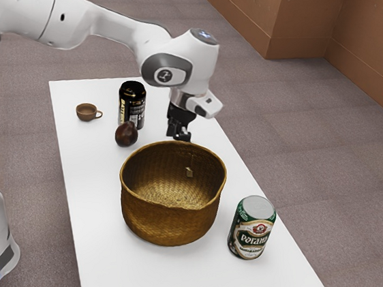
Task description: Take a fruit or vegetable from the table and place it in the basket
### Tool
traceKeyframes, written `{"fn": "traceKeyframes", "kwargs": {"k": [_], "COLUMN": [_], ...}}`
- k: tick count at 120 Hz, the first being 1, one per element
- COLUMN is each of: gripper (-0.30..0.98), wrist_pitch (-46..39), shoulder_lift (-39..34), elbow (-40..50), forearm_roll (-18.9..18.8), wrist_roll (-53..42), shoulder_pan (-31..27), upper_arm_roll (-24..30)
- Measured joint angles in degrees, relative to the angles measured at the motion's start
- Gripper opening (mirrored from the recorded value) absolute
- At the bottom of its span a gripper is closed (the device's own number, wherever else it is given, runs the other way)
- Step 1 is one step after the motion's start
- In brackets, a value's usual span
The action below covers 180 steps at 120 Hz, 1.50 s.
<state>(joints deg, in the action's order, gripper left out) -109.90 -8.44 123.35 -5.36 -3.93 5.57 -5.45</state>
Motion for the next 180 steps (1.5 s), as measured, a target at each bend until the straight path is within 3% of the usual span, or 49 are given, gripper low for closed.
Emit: {"fn": "traceKeyframes", "kwargs": {"k": [67,180], "gripper": [0.69,0.69], "wrist_pitch": [-0.89,-4.66], "shoulder_lift": [-5.71,-4.59], "elbow": [5.42,7.48], "forearm_roll": [-0.16,-0.41], "wrist_roll": [0.37,0.68], "shoulder_pan": [-1.0,-1.86], "upper_arm_roll": [-0.26,-1.58]}}
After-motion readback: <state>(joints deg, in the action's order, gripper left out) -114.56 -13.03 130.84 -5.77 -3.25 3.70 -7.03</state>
